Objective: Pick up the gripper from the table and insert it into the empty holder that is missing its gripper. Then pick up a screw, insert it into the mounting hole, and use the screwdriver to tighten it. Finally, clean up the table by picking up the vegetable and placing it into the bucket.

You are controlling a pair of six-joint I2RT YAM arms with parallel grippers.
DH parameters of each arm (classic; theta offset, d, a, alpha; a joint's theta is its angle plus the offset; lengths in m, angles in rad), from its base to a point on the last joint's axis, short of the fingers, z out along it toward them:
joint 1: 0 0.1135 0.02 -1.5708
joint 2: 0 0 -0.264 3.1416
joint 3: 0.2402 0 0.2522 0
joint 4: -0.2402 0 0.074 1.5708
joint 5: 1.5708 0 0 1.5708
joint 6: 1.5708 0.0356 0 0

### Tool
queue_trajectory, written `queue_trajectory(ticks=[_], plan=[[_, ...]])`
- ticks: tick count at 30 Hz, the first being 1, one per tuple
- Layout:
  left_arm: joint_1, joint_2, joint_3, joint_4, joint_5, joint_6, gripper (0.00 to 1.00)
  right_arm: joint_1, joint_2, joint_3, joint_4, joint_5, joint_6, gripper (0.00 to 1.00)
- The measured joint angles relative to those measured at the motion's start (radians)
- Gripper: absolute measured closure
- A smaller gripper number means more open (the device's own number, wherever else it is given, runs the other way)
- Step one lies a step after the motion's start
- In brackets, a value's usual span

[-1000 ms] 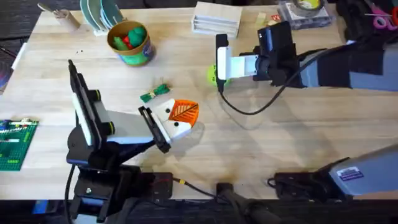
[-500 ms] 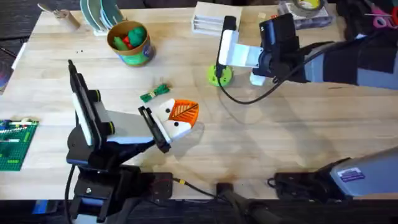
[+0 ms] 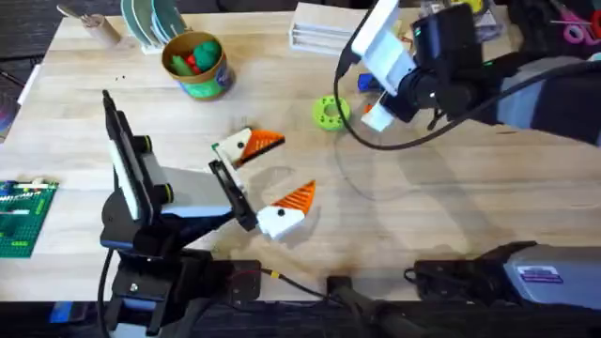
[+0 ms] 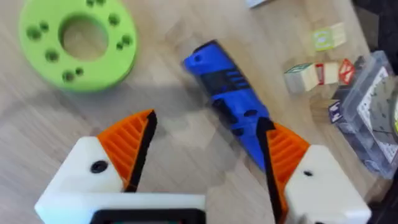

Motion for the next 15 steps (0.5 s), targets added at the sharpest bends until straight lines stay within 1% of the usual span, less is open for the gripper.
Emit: queue_trajectory(ticks=[1,2,3,4,5,6,7,8,13,14,15], plan=[[0.0,0.0,0.0,0.0,0.0,-0.002,0.045,-0.005,-0.016,0.007,0.0,-0.017,0.025,0.01],[0.0,0.0,0.0,0.0,0.0,-0.004,0.055,-0.008,-0.03,0.014,0.001,-0.03,0.05,0.01],[0.0,0.0,0.0,0.0,0.0,-0.006,0.147,-0.011,-0.044,0.021,0.001,-0.039,0.073,0.01],[0.0,0.0,0.0,0.0,0.0,-0.004,0.318,-0.012,-0.055,0.027,0.001,-0.047,0.094,0.01],[0.0,0.0,0.0,0.0,0.0,-0.004,0.451,-0.012,-0.067,0.031,0.001,-0.057,0.116,0.01],[0.0,0.0,0.0,0.0,0.0,-0.003,0.627,-0.012,-0.078,0.033,0.001,-0.068,0.138,0.012],[0.0,0.0,0.0,0.0,0.0,-0.003,0.766,-0.012,-0.087,0.035,0.001,-0.082,0.158,0.01],[0.0,0.0,0.0,0.0,0.0,0.002,0.872,-0.012,-0.094,0.035,0.001,-0.099,0.18,0.01],[0.0,0.0,0.0,0.0,0.0,0.003,0.123,-0.012,-0.11,0.035,0.002,-0.213,0.28,0.01],[0.0,0.0,0.0,0.0,0.0,-0.001,0.037,-0.012,-0.11,0.035,0.002,-0.243,0.3,0.01],[0.0,0.0,0.0,0.0,0.0,0.0,0.015,-0.012,-0.11,0.035,0.006,-0.271,0.315,0.01]])
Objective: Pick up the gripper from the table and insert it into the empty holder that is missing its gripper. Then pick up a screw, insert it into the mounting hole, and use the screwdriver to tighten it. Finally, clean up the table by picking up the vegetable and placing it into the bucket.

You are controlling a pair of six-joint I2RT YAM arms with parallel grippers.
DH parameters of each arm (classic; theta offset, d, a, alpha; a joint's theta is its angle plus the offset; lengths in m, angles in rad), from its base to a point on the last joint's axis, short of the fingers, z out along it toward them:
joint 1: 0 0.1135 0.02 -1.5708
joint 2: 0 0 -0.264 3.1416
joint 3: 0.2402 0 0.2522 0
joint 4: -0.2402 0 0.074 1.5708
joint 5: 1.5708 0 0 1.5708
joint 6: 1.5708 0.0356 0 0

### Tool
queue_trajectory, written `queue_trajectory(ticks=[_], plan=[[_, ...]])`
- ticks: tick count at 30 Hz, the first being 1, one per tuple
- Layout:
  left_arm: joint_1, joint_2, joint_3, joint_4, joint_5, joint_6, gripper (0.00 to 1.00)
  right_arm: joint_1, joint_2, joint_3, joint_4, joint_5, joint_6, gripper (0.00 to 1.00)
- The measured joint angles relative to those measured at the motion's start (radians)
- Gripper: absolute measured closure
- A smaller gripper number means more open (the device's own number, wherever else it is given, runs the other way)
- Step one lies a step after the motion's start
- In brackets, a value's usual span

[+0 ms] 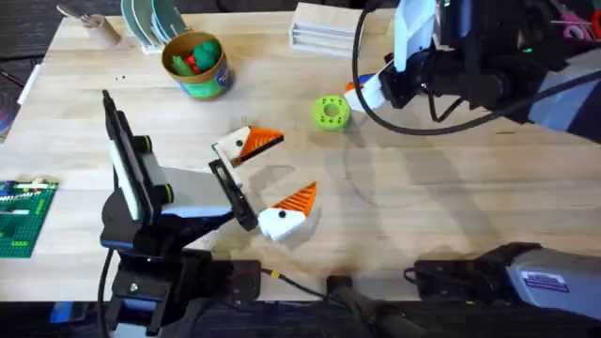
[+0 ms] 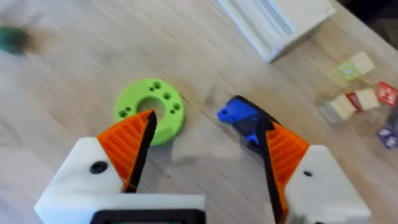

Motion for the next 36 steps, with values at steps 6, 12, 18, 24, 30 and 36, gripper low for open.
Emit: queue_trajectory(ticks=[6,12,18,24,30,36], plan=[[0.0,0.0,0.0,0.003,-0.011,0.001,0.008,0.0,0.0,0.0,0.019,-0.104,0.048,0.01],[0.0,0.0,0.01,-0.007,-0.076,-0.025,0.008,0.0,0.0,0.0,0.021,-0.13,0.062,0.01],[0.0,0.0,0.205,-0.294,-0.267,-0.103,0.008,0.0,0.0,0.0,0.052,-0.137,0.065,0.01],[0.0,0.082,0.54,-0.615,-0.55,-0.128,0.007,0.0,0.0,0.0,0.096,-0.14,0.065,0.009],[0.0,0.296,0.815,-0.827,-0.775,-0.08,0.007,0.0,0.0,0.0,0.098,-0.14,0.065,0.01],[0.0,0.526,0.966,-0.923,-0.924,-0.012,0.008,0.0,0.0,0.0,0.098,-0.14,0.065,0.012]])
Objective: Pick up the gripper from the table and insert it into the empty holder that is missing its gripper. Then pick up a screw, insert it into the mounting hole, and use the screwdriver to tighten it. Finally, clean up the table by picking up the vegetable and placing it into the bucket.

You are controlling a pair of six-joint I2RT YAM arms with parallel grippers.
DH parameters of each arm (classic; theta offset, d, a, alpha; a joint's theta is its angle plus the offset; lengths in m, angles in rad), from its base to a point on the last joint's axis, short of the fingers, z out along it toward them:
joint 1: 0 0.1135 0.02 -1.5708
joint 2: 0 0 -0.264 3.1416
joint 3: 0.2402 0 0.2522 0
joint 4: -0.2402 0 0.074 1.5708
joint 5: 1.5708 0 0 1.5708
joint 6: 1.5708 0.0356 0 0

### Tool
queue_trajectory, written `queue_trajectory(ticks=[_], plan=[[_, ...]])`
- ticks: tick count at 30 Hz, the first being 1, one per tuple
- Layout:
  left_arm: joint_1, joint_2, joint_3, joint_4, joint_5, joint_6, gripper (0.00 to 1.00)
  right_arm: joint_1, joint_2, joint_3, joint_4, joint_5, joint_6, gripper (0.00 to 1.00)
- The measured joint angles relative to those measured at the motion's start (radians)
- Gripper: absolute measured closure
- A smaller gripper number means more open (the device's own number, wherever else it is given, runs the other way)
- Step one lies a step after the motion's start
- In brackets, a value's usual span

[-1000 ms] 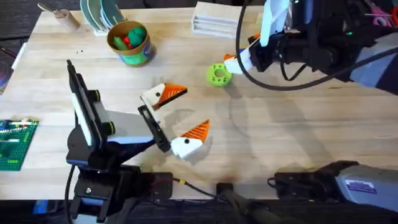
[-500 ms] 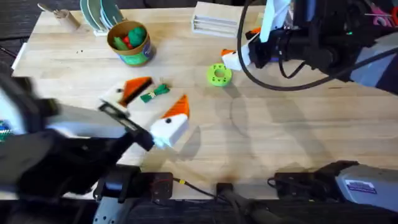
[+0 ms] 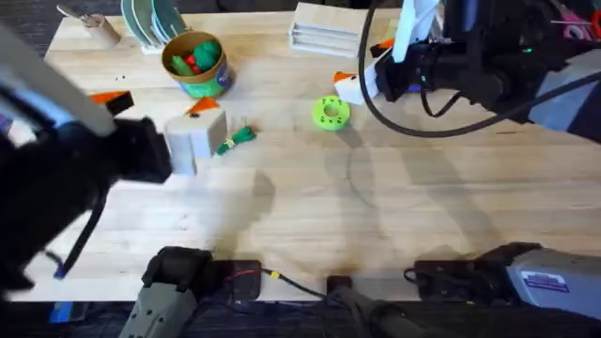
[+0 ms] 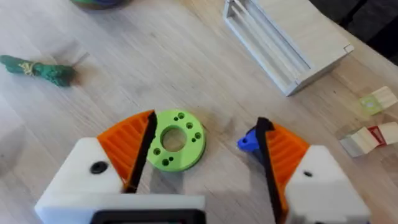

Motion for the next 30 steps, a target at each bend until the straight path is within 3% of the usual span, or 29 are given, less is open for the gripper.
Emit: queue_trajectory(ticks=[4,15,26,30], plan=[[0.0,0.12,0.009,0.001,-0.04,0.02,0.008,0.0,0.0,0.0,0.0,0.0,0.0,0.01],[0.0,0.343,0.009,0.031,-0.06,0.033,0.008,0.0,0.0,0.0,0.0,0.0,0.0,0.01],[0.0,0.568,0.009,-0.003,-0.056,0.207,0.008,0.0,0.0,0.0,-0.006,0.0,0.0,0.01],[0.0,0.671,0.009,-0.003,-0.008,0.272,0.008,0.0,0.0,0.0,-0.006,0.0,0.0,0.01]])
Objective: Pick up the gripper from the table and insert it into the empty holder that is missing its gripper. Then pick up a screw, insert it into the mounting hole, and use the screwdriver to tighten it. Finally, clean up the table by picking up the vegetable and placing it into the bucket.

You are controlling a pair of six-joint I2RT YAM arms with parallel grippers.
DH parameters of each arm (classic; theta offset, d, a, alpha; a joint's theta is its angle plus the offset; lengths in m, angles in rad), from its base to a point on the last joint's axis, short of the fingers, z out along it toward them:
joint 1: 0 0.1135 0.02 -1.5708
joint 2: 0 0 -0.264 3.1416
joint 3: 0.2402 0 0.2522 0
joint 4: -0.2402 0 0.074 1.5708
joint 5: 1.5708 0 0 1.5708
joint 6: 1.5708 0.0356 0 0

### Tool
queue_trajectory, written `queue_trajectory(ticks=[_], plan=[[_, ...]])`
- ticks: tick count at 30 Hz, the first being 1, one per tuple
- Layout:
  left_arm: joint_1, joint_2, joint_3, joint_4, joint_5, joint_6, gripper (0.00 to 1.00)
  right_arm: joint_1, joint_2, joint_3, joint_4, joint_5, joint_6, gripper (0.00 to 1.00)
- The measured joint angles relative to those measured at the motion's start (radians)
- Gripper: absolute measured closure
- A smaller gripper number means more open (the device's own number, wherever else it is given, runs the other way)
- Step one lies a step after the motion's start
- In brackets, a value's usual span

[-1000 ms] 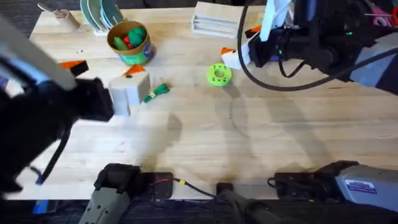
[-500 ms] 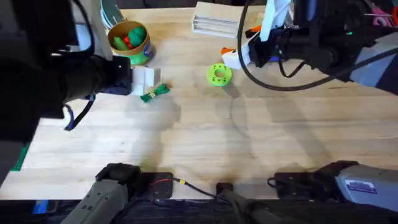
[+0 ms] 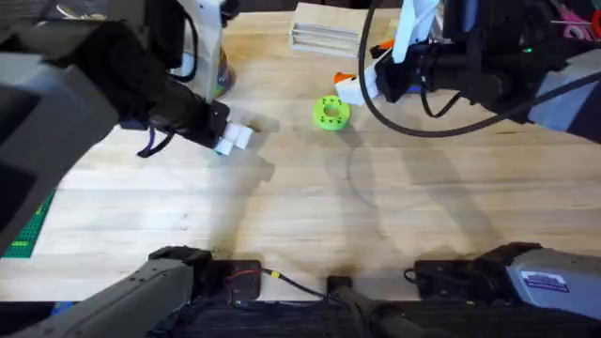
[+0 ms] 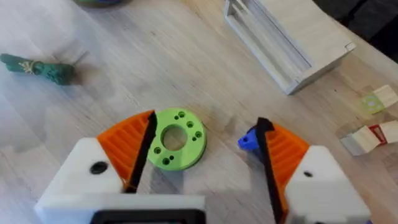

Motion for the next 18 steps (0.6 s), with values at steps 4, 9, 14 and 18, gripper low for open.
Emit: queue_trajectory(ticks=[4,9,14,18], plan=[[0.0,0.109,0.0,0.005,0.062,0.065,0.008,0.0,0.0,0.0,0.0,0.0,0.0,0.01],[0.0,0.292,0.0,0.047,0.1,0.205,0.006,0.0,0.0,0.0,0.0,0.0,0.0,0.01],[0.0,0.395,0.0,0.107,0.103,0.254,0.007,0.0,0.0,0.0,0.0,0.0,0.0,0.01],[0.0,0.44,0.009,0.13,0.092,0.269,0.006,0.0,0.0,0.0,0.0,0.0,0.0,0.01]])
